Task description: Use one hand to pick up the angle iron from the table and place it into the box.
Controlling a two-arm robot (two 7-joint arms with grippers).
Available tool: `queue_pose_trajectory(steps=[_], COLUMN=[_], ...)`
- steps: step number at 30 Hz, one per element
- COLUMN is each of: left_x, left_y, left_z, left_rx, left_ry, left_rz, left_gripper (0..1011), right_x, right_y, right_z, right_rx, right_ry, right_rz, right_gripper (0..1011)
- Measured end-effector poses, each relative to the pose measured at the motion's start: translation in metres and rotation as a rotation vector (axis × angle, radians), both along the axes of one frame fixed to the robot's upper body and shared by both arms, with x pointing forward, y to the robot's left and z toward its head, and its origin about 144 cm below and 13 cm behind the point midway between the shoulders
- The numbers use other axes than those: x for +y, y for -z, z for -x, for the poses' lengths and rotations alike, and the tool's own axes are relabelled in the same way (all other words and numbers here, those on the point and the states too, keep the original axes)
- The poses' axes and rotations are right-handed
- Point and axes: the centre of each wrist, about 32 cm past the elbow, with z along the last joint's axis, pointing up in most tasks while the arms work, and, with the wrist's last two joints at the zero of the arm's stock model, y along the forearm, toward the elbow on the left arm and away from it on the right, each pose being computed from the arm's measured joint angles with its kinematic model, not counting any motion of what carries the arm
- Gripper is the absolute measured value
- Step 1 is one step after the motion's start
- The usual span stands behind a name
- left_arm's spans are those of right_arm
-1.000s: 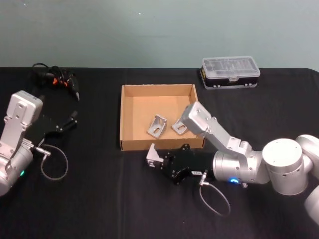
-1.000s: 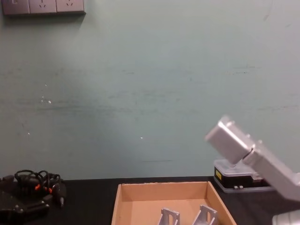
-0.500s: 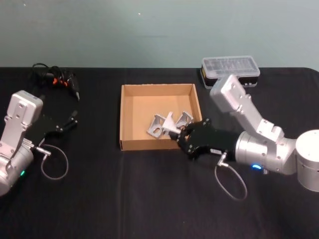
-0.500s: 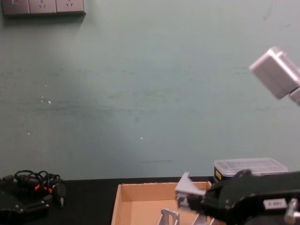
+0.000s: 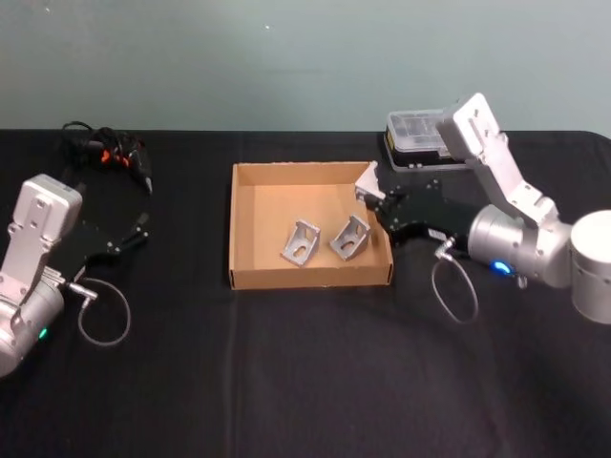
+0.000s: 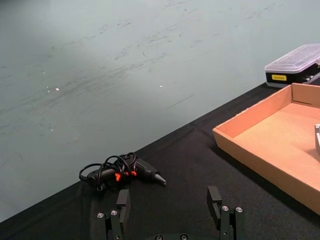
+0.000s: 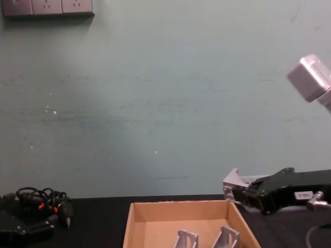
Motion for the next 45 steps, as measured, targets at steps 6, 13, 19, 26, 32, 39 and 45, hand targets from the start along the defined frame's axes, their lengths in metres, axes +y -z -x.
queue_pose_trajectory(steps=[6,13,19,26,32,39,45], left_x=[0.000,0.000,0.000,0.000,0.000,0.000,0.000], left_y=[0.000,0.000,0.000,0.000,0.000,0.000,0.000], left_z=[0.000,0.000,0.000,0.000,0.000,0.000,0.000], left_rx=[0.000,0.000,0.000,0.000,0.000,0.000,0.000], left_ry=[0.000,0.000,0.000,0.000,0.000,0.000,0.000], left_rz=[0.000,0.000,0.000,0.000,0.000,0.000,0.000], left_gripper=[1011,1011,1011,1011,1011,1011,1011], right_x=[0.007,0.021,0.031,0.045,0.055,0.061,0.063], right_y=[0.011,0.017,0.023,0.032,0.037,0.044,0.049], right_z=[-0.032,-0.062,-0.077,-0.092,-0.098,-0.102,-0.104], right_rx=[0.026,0.046,0.061,0.082,0.099,0.117,0.132], right_ry=[0.018,0.022,0.020,0.006,-0.003,-0.009,-0.009], right_rz=[0.001,0.014,0.009,0.019,0.030,0.049,0.058], right_gripper=[60,60,60,60,60,60,60])
